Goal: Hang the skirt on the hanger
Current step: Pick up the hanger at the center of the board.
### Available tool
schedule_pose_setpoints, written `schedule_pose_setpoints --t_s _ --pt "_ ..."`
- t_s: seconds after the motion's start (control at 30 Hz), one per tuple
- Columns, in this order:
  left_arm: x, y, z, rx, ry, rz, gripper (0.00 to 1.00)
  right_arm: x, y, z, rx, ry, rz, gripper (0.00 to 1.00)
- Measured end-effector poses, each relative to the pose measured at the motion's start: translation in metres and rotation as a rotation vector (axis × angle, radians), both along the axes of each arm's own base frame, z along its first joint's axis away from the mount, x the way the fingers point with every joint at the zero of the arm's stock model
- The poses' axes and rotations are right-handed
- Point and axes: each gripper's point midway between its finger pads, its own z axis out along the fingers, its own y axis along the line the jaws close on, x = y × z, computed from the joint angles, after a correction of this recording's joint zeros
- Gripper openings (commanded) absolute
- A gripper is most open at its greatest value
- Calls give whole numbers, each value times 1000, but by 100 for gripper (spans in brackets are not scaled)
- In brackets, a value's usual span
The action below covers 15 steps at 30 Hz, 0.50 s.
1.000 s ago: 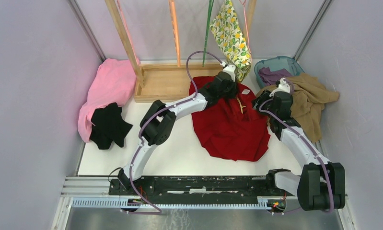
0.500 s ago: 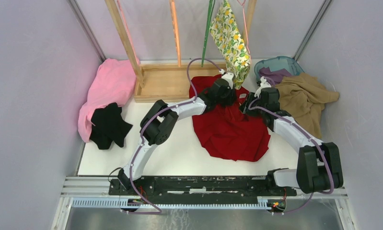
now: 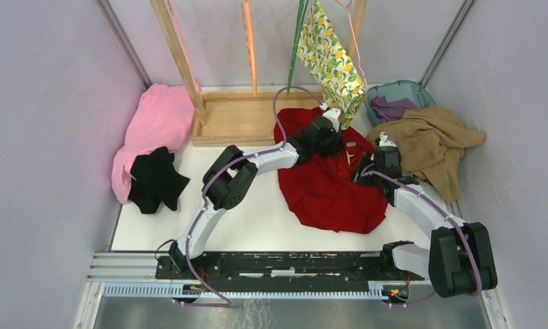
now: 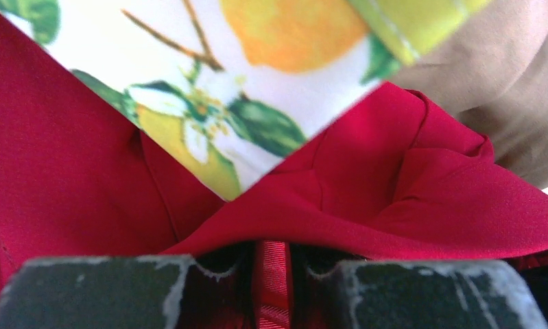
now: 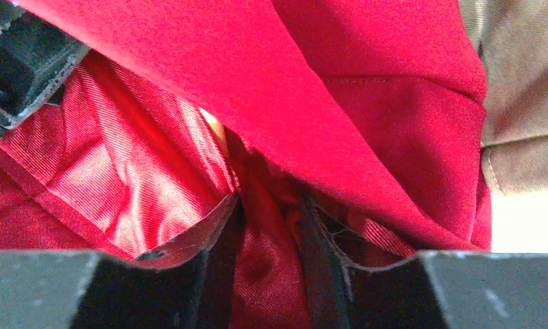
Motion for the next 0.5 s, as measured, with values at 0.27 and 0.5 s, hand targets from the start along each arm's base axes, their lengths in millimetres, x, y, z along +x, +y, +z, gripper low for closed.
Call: schedule_pose_setpoints --t_s 0.27,0.5 --pt "-26 -17 -2 16 11 -45 22 1 0 2 21 -17 -31 50" --pt "-34 -18 -7 28 18 -54 22 26 3 14 108 -106 -68 50"
